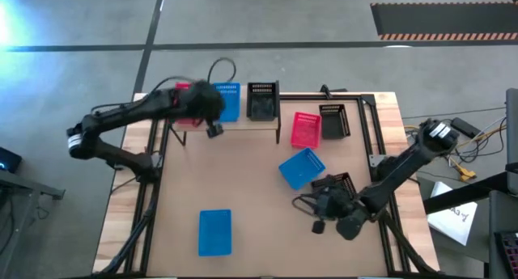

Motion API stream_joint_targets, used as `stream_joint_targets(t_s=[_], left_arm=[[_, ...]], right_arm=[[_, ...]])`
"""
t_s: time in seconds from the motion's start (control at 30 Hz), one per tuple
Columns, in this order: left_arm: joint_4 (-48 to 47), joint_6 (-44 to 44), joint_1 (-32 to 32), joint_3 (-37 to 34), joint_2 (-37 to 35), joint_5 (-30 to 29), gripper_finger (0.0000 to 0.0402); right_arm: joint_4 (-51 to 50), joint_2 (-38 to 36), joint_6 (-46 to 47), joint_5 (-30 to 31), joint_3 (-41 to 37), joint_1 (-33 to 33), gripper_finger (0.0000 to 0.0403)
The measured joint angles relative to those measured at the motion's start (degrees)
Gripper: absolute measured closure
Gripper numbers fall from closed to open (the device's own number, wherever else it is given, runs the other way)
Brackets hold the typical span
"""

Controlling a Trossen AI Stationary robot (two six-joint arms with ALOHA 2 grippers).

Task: Stack baskets on shelf by color
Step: Stack the top right black bin on top of the black bin on the shelf

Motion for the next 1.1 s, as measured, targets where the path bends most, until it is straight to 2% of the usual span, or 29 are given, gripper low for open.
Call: stream_joint_targets(t_s=[0.07,0.17,0.23,0.4,0.47,0.57,0.67,0.73,0.93,1.03,1.1], left_arm=[[2.2,-2.9,-5.7,-2.7,-3.1,-2.2,0.0371],[6.6,-7.6,-16.3,-7.8,-7.5,-6.2,0.0371],[11.0,-11.1,-24.0,-11.5,-9.3,-8.7,0.0371],[28.7,-17.0,-43.1,-22.5,-11.3,-16.1,0.0371],[38.5,-17.3,-49.5,-27.0,-10.3,-21.0,0.0371],[50.1,-17.0,-56.1,-31.5,-7.4,-28.5,0.0371],[55.7,-17.5,-60.0,-33.0,-4.0,-35.1,0.0371],[57.8,-17.4,-61.0,-33.0,-1.6,-37.3,0.0371],[57.9,-17.0,-61.1,-30.9,3.8,-37.5,0.0371],[57.8,-17.0,-61.1,-30.9,4.8,-37.5,0.0371],[57.5,-17.0,-61.1,-30.9,5.2,-37.5,0.0371]], right_arm=[[-5.4,-2.9,6.9,-1.1,-0.1,1.1,0.0360],[-12.6,-5.3,16.4,-6.4,-0.4,1.4,0.0360],[-18.4,-6.6,17.6,-9.8,-0.4,1.1,0.0360],[-33.3,-11.7,21.9,-9.0,1.8,-2.6,0.0358],[-37.5,-13.9,21.1,-8.8,2.9,-5.9,0.0352],[-41.7,-17.0,16.7,-12.1,3.5,-12.9,0.0335],[-42.6,-19.1,8.6,-17.8,3.6,-21.7,0.0309],[-42.3,-19.9,2.5,-22.2,3.6,-27.9,0.0291],[-43.8,-18.5,-11.7,-31.6,3.6,-45.7,0.0258],[-46.9,-16.9,-18.7,-35.2,3.6,-51.6,0.0260],[-47.9,-16.1,-22.1,-35.6,3.5,-53.9,0.0265]])
